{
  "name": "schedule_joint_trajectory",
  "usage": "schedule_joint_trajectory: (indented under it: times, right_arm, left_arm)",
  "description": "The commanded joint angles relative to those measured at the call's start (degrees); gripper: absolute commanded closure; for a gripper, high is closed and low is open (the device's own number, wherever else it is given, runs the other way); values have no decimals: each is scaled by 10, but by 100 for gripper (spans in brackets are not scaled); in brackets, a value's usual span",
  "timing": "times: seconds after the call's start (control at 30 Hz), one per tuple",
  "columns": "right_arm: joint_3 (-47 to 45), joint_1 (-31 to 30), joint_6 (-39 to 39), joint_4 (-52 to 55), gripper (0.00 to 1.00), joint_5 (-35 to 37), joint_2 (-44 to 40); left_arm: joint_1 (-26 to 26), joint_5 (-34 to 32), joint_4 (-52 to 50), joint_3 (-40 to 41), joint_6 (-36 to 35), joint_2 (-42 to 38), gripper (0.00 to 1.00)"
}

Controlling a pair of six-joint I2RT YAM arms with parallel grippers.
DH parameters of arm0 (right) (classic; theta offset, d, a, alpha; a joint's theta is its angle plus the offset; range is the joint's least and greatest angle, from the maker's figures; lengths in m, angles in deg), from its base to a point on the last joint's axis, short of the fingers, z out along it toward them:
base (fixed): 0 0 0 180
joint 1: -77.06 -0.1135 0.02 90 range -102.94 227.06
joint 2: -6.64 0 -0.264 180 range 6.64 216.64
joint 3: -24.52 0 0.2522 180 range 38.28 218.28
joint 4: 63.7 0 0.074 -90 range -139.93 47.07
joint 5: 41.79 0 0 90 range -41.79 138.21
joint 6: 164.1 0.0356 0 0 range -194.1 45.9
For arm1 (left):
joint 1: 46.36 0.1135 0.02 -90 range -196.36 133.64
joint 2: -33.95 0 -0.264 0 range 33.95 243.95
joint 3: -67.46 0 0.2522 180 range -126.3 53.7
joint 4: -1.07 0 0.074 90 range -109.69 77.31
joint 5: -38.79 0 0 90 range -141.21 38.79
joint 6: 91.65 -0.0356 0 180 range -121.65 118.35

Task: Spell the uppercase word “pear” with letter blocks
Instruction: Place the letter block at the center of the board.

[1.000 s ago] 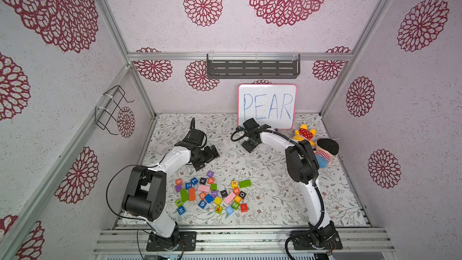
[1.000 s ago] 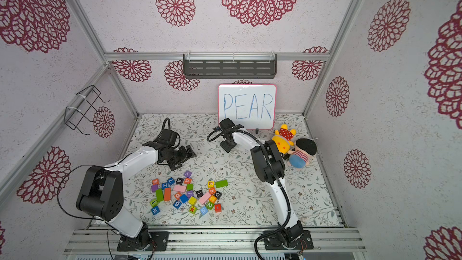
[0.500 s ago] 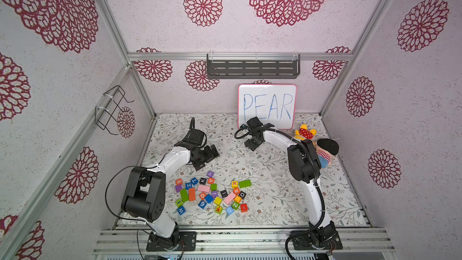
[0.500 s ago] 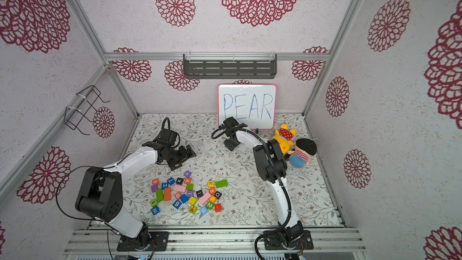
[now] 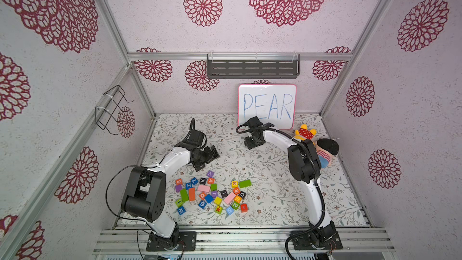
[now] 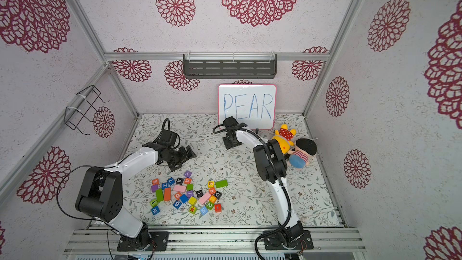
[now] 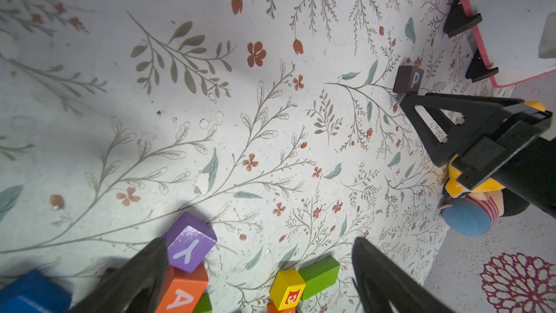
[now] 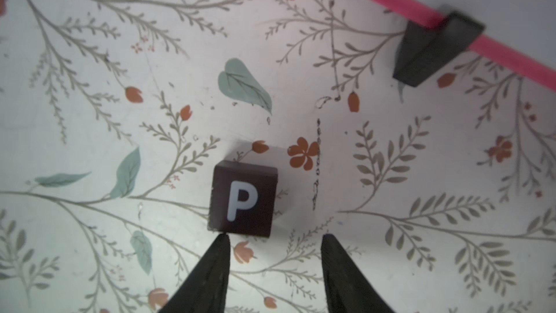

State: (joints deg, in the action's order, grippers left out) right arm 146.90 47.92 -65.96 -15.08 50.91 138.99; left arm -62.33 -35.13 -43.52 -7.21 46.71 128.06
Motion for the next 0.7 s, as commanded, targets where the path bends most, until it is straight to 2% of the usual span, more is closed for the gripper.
schedule_joint_trajectory:
  times: [0.0,0.3,0.53,0.67]
  right_arm:
    - [2,-4,133,-19,48,-17,-50]
    - [26,-18,148,-11,41,9,-26]
    - [73,-22,156,12,50,52,9]
    - [101,-22,156,29,52,63,30]
  left_arm:
    - [-2,7,16,3,4,-10,2]
    - [-2,4,14,10,0,-22,2]
    - [-2,5,18,18,0,-29,2]
    - [0,3,20,24,0,-36,2]
